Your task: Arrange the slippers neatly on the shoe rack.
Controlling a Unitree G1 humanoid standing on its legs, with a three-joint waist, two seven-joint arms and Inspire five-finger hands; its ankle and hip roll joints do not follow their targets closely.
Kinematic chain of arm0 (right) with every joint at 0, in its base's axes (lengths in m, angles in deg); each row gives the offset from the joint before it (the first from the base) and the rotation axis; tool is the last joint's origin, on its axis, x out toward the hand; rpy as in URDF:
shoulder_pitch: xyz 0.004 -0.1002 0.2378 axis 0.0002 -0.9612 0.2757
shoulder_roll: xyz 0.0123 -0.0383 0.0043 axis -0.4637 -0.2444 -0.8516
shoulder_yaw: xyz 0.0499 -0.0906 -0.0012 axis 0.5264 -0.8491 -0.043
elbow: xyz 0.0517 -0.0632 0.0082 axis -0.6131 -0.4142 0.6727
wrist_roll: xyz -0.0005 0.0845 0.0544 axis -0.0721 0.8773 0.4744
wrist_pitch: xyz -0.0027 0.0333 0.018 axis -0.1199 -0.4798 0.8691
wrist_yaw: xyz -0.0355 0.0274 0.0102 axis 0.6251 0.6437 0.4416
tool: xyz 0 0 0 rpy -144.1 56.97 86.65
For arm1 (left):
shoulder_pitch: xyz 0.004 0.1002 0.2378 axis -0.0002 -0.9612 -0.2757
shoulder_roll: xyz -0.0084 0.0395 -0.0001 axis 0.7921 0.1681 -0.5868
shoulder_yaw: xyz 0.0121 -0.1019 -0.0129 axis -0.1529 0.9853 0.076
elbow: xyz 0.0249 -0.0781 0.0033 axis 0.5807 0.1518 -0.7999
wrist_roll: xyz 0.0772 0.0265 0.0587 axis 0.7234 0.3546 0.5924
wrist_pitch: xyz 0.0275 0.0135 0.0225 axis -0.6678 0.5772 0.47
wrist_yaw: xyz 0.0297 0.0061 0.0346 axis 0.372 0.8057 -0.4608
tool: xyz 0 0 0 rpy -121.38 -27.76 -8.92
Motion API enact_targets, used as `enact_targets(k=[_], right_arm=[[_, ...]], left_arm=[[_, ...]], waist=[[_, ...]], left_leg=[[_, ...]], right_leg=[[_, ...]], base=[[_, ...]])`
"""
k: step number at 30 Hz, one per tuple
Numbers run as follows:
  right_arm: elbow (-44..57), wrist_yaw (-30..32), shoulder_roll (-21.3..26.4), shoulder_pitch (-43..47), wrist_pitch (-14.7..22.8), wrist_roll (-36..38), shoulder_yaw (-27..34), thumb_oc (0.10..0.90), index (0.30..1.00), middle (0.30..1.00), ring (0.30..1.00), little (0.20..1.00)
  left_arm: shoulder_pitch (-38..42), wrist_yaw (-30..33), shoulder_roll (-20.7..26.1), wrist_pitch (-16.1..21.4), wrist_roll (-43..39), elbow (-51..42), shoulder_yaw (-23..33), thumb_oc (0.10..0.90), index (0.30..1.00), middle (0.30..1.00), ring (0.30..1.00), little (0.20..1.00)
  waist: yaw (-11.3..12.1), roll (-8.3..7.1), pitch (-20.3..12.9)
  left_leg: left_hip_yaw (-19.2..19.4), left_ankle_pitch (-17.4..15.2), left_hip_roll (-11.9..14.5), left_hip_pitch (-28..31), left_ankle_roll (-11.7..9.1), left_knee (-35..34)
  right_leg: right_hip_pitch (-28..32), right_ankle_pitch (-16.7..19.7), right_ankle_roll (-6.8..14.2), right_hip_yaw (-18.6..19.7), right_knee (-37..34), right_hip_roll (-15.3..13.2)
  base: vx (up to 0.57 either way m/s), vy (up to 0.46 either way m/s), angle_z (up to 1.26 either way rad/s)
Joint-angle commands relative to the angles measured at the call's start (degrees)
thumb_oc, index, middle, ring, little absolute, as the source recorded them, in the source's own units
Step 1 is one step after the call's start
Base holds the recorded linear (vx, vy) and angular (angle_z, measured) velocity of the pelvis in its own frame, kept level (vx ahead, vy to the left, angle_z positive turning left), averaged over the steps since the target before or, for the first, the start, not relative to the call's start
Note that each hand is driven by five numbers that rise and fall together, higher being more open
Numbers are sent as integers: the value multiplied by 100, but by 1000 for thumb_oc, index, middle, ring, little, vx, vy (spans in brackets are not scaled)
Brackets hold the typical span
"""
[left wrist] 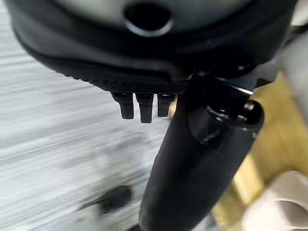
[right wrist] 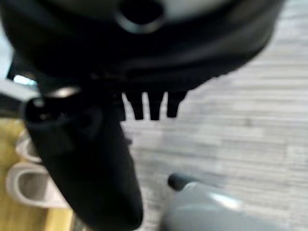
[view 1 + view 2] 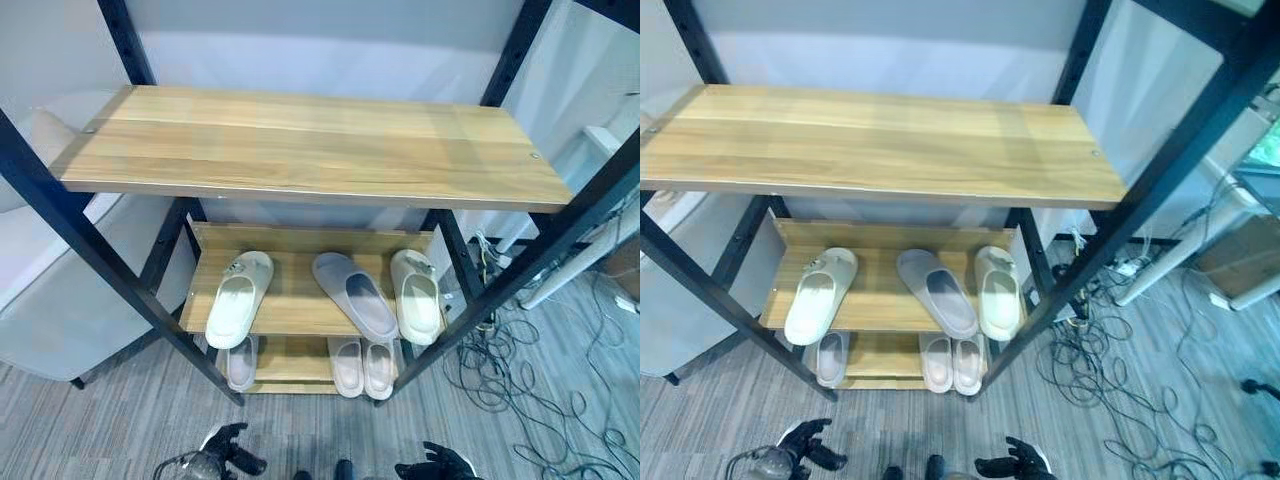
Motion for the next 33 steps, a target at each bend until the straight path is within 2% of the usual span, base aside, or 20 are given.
enact_targets(k=[1, 3, 5, 7, 8, 9, 11, 13, 17, 19, 22, 25, 26, 27, 29, 33], right_arm=[[126, 56, 326, -175, 88, 5, 56, 800, 900, 900, 900, 900], [164, 63, 380, -162, 93, 77, 50, 800, 900, 900, 900, 900], [162, 47, 390, -152, 80, 82, 26, 800, 900, 900, 900, 900], [159, 52, 429, -169, 67, 70, 35, 800, 900, 900, 900, 900], [151, 48, 446, -183, 48, 82, 48, 800, 900, 900, 900, 900], [128, 34, 455, -206, 12, 80, 67, 800, 900, 900, 900, 900], [123, 44, 450, -187, 5, 66, 90, 800, 900, 900, 900, 900], [87, 6, 424, -154, -26, 11, 104, 800, 900, 900, 900, 900], [115, 26, 347, -22, -37, -121, 40, 800, 900, 900, 900, 900], [165, 21, 302, 59, -28, -155, -30, 800, 900, 900, 900, 900], [288, 4, 257, 159, 0, -184, -151, 800, 900, 900, 900, 900], [428, -15, 258, 184, 61, -219, -240, 800, 900, 900, 900, 900], [654, -33, 238, 186, 91, -278, -325, 800, 900, 900, 900, 900], [770, -24, 243, 152, 108, -336, -345, 800, 900, 900, 900, 900], [1083, -1, 279, 121, 141, -461, -445, 800, 900, 900, 900, 900], [1567, -1, 286, 103, 159, -506, -542, 800, 900, 900, 900, 900]], left_arm=[[400, -35, -209, 109, 79, 59, 64, 800, 900, 900, 900, 900], [418, -42, -217, 111, 84, 39, 11, 800, 900, 900, 900, 900], [411, -44, -232, 99, 114, 58, -18, 800, 900, 900, 900, 900], [405, -39, -240, 84, 160, 55, -65, 800, 900, 900, 900, 900], [425, -30, -259, 88, 190, 48, -109, 800, 900, 900, 900, 900], [454, -31, -269, 99, 225, 29, -174, 800, 900, 900, 900, 900], [484, -21, -272, 110, 249, 18, -207, 800, 900, 900, 900, 900], [504, -46, -283, 112, 287, 60, -232, 800, 900, 900, 900, 900], [623, -39, -204, 143, 364, 44, -263, 800, 900, 900, 900, 900], [658, -34, -118, 140, 336, 37, -225, 800, 900, 900, 900, 900], [670, -24, -16, 124, 264, 15, -138, 800, 900, 900, 900, 900], [680, -25, 37, 118, 277, 16, -98, 800, 900, 900, 900, 900], [626, -16, 61, 122, 287, 13, -62, 800, 900, 900, 900, 900], [608, -24, 72, 121, 289, 27, -31, 800, 900, 900, 900, 900], [558, -7, 54, 123, 262, 52, 47, 800, 900, 900, 900, 900], [536, 33, -25, 114, 268, 78, 73, 800, 900, 900, 900, 900]], waist=[[-13, -35, 78], [28, -90, 153], [0, -90, 144], [-32, -127, 128], [-71, -164, 103], [-116, -135, 100], [-139, -113, 84], [-173, -41, 13], [-210, -44, 14], [-192, -50, 53], [-104, -53, 74], [8, -63, 21], [168, -121, -83], [211, -148, -141], [238, -182, -248], [197, -163, -249]], left_leg=[[425, 156, 181, -656, -388, 523], [434, 50, 218, -986, -458, 1002], [384, -41, 292, -1016, -439, 1098], [385, -104, 606, -966, -456, 1185], [362, -37, 871, -952, -516, 1196], [287, 15, 1064, -919, -584, 1114], [264, 27, 1078, -849, -640, 979], [325, 65, 1070, -639, -714, 559], [467, 77, 866, -553, -663, 213], [545, 88, 799, -571, -598, 181], [622, 117, 741, -707, -490, 254], [665, 149, 679, -745, -438, 205], [742, 191, 610, -739, -421, 94], [747, 216, 576, -719, -416, 55], [767, 255, 572, -671, -451, -31], [794, 272, 620, -643, -516, -48]], right_leg=[[442, -123, 741, 232, -90, -37], [456, -93, 713, 217, -100, -84], [451, -98, 700, 161, -72, -135], [424, -100, 737, 107, -83, -280], [399, -70, 792, 47, -142, -440], [415, -42, 852, -13, -244, -564], [408, 9, 894, -26, -294, -598], [438, 74, 992, -50, -433, -703], [104, 476, 1200, 6, -558, -985], [-75, 560, 1231, 45, -530, -1043], [-157, 414, 1147, 87, -183, -967], [9, 242, 1099, 109, -23, -863], [241, 149, 1077, 30, -41, -777], [308, 131, 1087, -27, -115, -768], [398, 137, 1099, -118, -371, -712], [411, 258, 1131, -192, -665, -641]], base=[[-97, 15, 18], [-105, 30, 39], [-68, 95, 13], [-52, 223, 22], [-18, 347, 6], [-12, 287, -14], [21, 194, -9], [33, 268, -14], [-68, 238, -11], [-133, 180, -16], [-152, 136, -30], [-92, 81, -21], [-16, 26, -36], [-13, 10, -40], [18, -29, -17], [-23, -40, 3]])
